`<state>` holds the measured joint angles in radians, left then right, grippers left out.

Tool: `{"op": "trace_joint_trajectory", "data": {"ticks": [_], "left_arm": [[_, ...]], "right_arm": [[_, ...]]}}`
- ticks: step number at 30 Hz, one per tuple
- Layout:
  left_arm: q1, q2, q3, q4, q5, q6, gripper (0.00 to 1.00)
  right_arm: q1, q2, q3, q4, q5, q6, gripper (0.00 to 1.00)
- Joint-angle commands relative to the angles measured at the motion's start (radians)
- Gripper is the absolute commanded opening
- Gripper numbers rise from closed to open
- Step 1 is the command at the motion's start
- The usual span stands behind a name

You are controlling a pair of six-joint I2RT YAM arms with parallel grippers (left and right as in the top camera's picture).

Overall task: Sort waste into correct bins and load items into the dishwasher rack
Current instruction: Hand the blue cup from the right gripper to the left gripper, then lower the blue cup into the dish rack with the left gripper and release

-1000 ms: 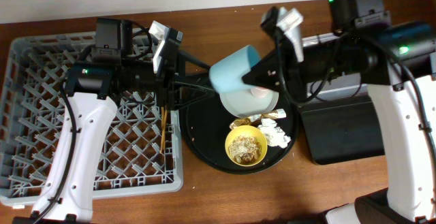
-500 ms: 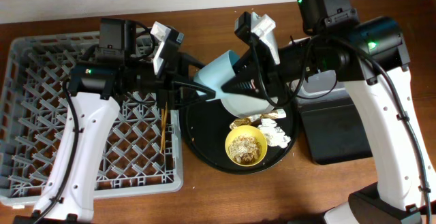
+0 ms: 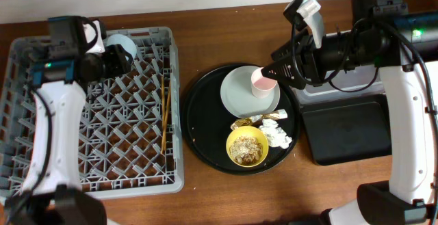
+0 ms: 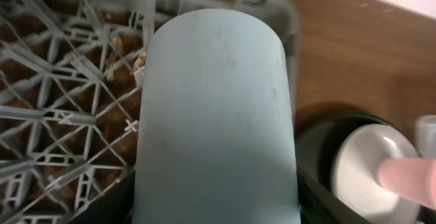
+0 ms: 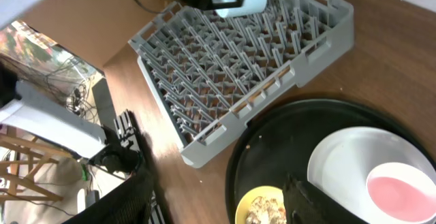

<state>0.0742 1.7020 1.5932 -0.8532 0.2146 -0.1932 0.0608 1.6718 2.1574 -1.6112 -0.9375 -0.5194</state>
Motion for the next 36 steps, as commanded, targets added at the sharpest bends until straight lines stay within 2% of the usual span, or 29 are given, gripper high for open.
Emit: {"op": "trace_joint_trajectory", "data": {"ticks": [1,11,16,19,26,27,30,33,34,36], "left_arm": [[-0.004,0.116,0.002,0.004,-0.036,-0.027,0.15],[-0.004,0.129,0.010,-0.085,-0.035,-0.042,0.13],[-0.004,0.128,0.151,-0.235,-0.019,-0.042,0.09],[-0.004,0.132,0.157,-0.299,0.017,-0.041,0.09],[-0.038,0.242,0.157,-0.278,-0.053,-0.042,0.10],[-0.038,0.246,0.157,-0.277,-0.056,-0.042,0.14],[-0.038,0.245,0.189,-0.262,-0.055,-0.042,0.52],[-0.038,0.245,0.349,-0.329,-0.055,-0.042,0.80],[-0.038,0.245,0.389,-0.352,-0.055,-0.042,0.85],[-0.038,0.245,0.465,-0.408,-0.055,-0.042,0.84]], "right_arm": [[-0.004,-0.022,0.000,-0.003,0.038,0.003,0.62],[-0.002,-0.018,0.000,-0.032,0.101,0.003,0.63],[-0.002,-0.014,0.000,-0.032,0.105,0.003,0.63],[-0.002,-0.014,0.000,-0.032,0.105,0.003,0.63],[-0.002,-0.014,0.000,-0.044,0.113,0.003,0.63],[-0.002,-0.014,0.000,-0.046,0.112,0.003,0.63],[-0.002,-0.014,0.000,-0.047,0.112,0.003,0.64],[-0.002,-0.014,0.000,-0.051,0.113,0.003,0.64],[-0.002,-0.014,0.000,-0.051,0.113,0.003,0.65],[-0.002,-0.014,0.000,-0.052,0.112,0.003,0.69]]}}
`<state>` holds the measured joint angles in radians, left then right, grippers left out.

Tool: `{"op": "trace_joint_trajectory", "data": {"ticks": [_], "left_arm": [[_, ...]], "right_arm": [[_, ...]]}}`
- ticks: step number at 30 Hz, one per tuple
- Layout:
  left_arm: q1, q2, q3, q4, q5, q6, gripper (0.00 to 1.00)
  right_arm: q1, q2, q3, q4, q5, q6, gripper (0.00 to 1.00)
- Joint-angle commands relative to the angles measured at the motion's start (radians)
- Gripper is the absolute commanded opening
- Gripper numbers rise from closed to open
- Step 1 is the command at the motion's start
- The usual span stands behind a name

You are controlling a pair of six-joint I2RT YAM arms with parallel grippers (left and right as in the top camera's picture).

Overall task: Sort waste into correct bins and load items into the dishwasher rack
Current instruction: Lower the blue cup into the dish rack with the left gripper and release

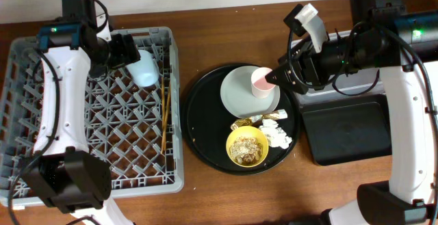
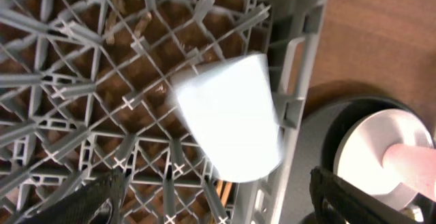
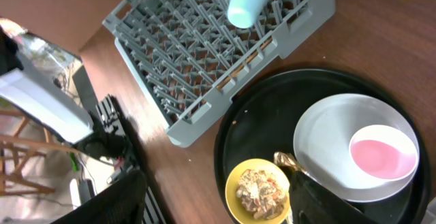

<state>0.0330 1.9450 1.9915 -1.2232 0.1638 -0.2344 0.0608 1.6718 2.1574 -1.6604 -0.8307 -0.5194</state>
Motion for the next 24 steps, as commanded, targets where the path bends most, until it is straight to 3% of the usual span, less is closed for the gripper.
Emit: {"op": "trace_joint_trajectory", "data": {"ticks": [1,3,5,6,8,9,13,15,18,24], "left_arm": [[0.003,0.002,0.072,-0.051,-0.004,0.000,0.71],[0.002,0.002,0.072,-0.069,-0.004,0.000,0.70],[0.002,0.002,0.072,-0.080,-0.004,0.000,0.75],[0.002,0.002,0.072,-0.080,-0.004,0.000,0.71],[-0.014,0.004,0.072,-0.066,0.001,0.000,0.14],[-0.039,0.013,0.072,-0.032,0.000,0.000,0.00],[-0.142,0.121,0.072,0.167,-0.016,0.003,0.00],[-0.156,0.182,0.072,0.142,-0.044,0.004,0.00],[-0.129,0.196,0.073,0.024,-0.311,0.004,0.00],[-0.070,-0.011,0.073,-0.013,-0.245,0.003,0.00]], "right_arm": [[-0.002,-0.014,0.000,-0.005,0.006,0.003,0.69],[-0.002,-0.014,0.000,-0.008,0.006,0.003,0.70],[-0.002,-0.014,0.000,-0.012,0.005,0.003,0.70],[-0.002,-0.014,0.000,-0.013,0.005,0.003,0.70],[-0.002,-0.014,0.000,-0.013,0.005,0.003,0.70],[-0.002,-0.014,0.000,-0.013,0.005,0.003,0.70],[-0.002,-0.014,0.000,-0.026,0.023,0.003,0.70],[-0.002,-0.014,0.000,-0.032,0.044,0.003,0.70],[-0.002,-0.014,0.000,-0.031,0.057,0.003,0.70],[-0.002,-0.014,0.000,-0.031,0.057,0.003,0.70]]}}
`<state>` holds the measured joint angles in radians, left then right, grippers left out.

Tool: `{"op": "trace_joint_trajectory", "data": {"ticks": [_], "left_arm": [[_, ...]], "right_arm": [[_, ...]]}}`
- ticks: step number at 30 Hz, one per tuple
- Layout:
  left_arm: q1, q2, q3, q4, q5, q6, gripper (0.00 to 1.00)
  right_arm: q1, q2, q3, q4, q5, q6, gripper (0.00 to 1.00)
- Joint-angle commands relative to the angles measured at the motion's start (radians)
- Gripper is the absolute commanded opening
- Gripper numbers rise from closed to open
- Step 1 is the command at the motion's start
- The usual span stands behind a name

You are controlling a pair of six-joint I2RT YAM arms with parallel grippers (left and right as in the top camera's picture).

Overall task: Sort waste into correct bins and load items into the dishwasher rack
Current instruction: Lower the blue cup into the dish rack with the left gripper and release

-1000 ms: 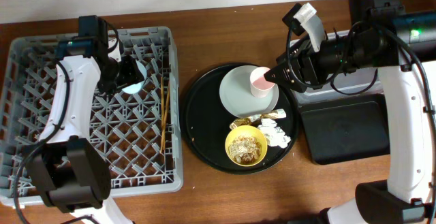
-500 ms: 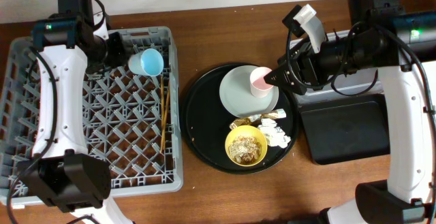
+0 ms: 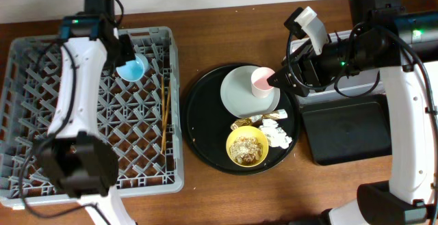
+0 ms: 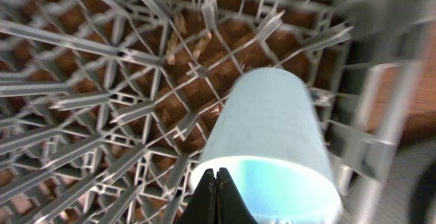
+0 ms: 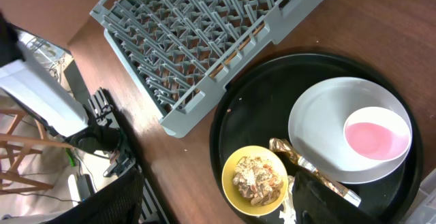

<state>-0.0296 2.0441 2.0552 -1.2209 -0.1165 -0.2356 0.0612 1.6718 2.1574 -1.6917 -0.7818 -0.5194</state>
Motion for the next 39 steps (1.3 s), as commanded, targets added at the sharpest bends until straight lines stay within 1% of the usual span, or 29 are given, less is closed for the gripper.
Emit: {"op": "trace_joint_trajectory", "data": {"ticks": [1,4,7,10,11,14,16,19,21,25,26,27,29,31,32,35,37,39], "left_arm": [[-0.008,-0.128,0.010,-0.019,0.051,0.004,0.00],[-0.019,-0.113,0.006,0.040,0.086,-0.004,0.00],[-0.070,-0.029,0.006,0.163,0.106,-0.003,0.00],[-0.101,0.086,0.006,0.237,0.090,-0.002,0.00],[-0.097,0.101,0.006,0.217,0.094,-0.002,0.00],[-0.096,0.093,0.006,0.052,0.095,0.051,0.00],[-0.092,0.093,0.006,-0.069,0.095,0.054,0.00],[-0.092,0.089,0.006,-0.135,0.095,0.054,0.00],[-0.092,0.043,0.012,-0.131,0.095,0.053,0.00],[-0.093,-0.145,0.012,-0.136,0.095,0.030,0.00],[-0.099,-0.172,0.012,-0.186,0.103,0.004,0.00],[-0.111,-0.171,0.005,-0.212,0.102,0.004,0.00],[-0.125,-0.163,-0.094,-0.138,0.098,0.004,0.00],[-0.125,-0.163,-0.256,-0.034,0.095,0.004,0.00],[-0.125,-0.163,-0.306,-0.017,0.095,0.004,0.00],[-0.125,-0.163,-0.350,-0.067,0.095,0.004,0.00],[-0.125,-0.163,-0.358,-0.138,0.088,0.004,0.00],[-0.125,-0.175,-0.357,-0.144,0.020,-0.028,0.00]], "right_arm": [[-0.003,-0.014,0.000,0.000,0.008,0.003,0.70],[-0.003,-0.014,0.000,0.000,0.008,0.003,0.70],[-0.003,-0.014,0.000,0.000,0.008,0.003,0.70],[-0.003,-0.014,0.000,0.000,0.009,0.003,0.71],[-0.003,-0.014,0.000,0.000,0.011,0.003,0.71],[-0.003,-0.014,0.000,-0.007,0.034,0.003,0.71],[-0.003,-0.014,0.000,-0.007,0.034,0.003,0.71],[-0.003,-0.014,0.000,-0.007,0.034,0.003,0.71],[-0.003,-0.014,0.000,-0.007,0.034,0.003,0.71],[-0.003,-0.014,0.000,-0.007,0.034,0.003,0.71],[-0.003,-0.014,0.000,-0.007,0.034,0.003,0.71],[-0.003,-0.014,0.000,-0.007,0.034,0.003,0.71],[-0.003,-0.014,0.000,-0.007,0.034,0.003,0.71],[-0.003,-0.014,0.000,-0.007,0.035,0.003,0.71],[-0.003,-0.014,0.000,-0.007,0.034,0.003,0.71],[-0.003,-0.014,0.000,-0.007,0.034,0.003,0.71],[-0.003,-0.014,0.000,-0.007,0.034,0.003,0.71],[-0.003,-0.014,0.000,-0.007,0.035,0.003,0.71]]}}
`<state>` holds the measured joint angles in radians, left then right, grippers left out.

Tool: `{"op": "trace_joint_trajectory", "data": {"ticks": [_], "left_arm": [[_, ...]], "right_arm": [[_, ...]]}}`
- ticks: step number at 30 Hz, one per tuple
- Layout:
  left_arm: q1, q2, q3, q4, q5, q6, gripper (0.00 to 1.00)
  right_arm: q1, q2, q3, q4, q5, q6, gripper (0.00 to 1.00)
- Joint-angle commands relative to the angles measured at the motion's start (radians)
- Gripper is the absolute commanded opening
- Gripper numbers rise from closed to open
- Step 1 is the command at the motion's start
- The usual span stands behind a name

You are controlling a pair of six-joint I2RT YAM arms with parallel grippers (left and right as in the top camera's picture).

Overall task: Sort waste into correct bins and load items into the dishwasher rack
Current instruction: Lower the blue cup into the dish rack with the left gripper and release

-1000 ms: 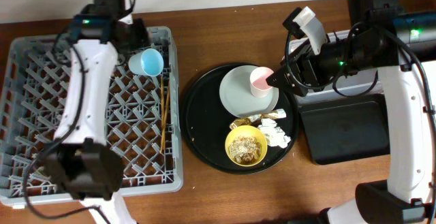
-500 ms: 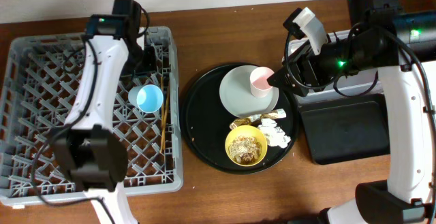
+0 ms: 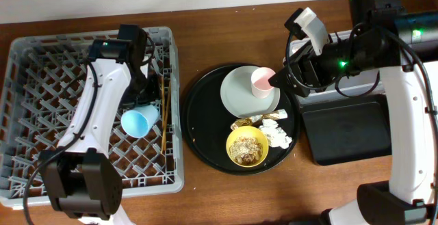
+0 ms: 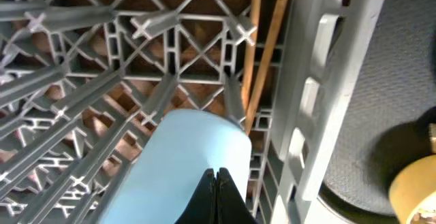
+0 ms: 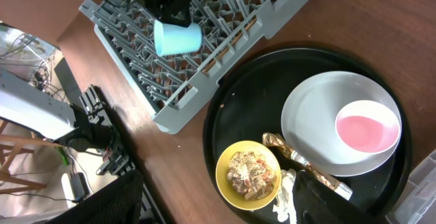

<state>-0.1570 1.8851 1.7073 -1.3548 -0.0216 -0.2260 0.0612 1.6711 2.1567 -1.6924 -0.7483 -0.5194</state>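
Observation:
A light blue cup [image 3: 138, 122] lies on its side in the right middle of the grey dishwasher rack [image 3: 41, 68]. My left gripper [image 4: 218, 178] is shut, its joined tips right over the cup [image 4: 177, 169], with nothing between the fingers. On the round black tray [image 3: 202, 126] sit a grey plate [image 3: 239, 95], a pink cup [image 3: 262, 81], a yellow bowl of food scraps [image 3: 247, 147], a gold wrapper [image 3: 254, 120] and crumpled tissue [image 3: 277, 135]. My right gripper [image 3: 279, 76] hangs open above the tray's right side, beside the pink cup [image 5: 366, 125].
Wooden chopsticks [image 3: 165, 105] lie in the rack along its right wall. A black bin [image 3: 342, 133] stands right of the tray, with a pale bin [image 3: 321, 91] behind it under my right arm. The rack's right wall [image 4: 320, 115] runs close to the left gripper.
The blue cup has moved from the rack's upper right corner to its right middle, near the chopsticks. My left gripper, still shut, moved with it. The right arm barely shifted.
My left gripper first held the blue cup over the rack's far right corner. Then it stood open with the cup lying loose in the rack. After that it was shut against the cup, and now the cup lies further toward the front. The right gripper stayed open over the tray.

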Motion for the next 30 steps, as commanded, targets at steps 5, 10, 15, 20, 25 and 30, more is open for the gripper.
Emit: {"op": "trace_joint_trajectory", "data": {"ticks": [5,10,15,20,25,30], "left_arm": [[0.002,-0.314,-0.010,0.030,-0.080,-0.077,0.01],[0.001,-0.367,-0.136,0.159,-0.073,-0.032,0.99],[0.001,-0.128,-0.155,0.134,-0.072,0.023,0.97],[0.001,-0.088,-0.154,-0.035,-0.073,0.023,0.61],[0.023,-0.088,-0.073,-0.028,-0.073,0.022,0.44],[0.036,-0.117,0.126,0.328,-0.093,0.022,0.34]], "right_arm": [[-0.003,-0.013,0.001,-0.006,0.001,0.003,0.71],[-0.003,-0.013,0.001,-0.006,0.001,0.003,0.71],[-0.003,-0.013,0.001,-0.006,0.001,0.003,0.71],[-0.003,-0.013,0.001,-0.006,0.001,0.003,0.71],[-0.003,-0.013,0.001,-0.006,0.001,0.003,0.72],[-0.003,-0.013,0.001,-0.006,0.002,0.003,0.72]]}}
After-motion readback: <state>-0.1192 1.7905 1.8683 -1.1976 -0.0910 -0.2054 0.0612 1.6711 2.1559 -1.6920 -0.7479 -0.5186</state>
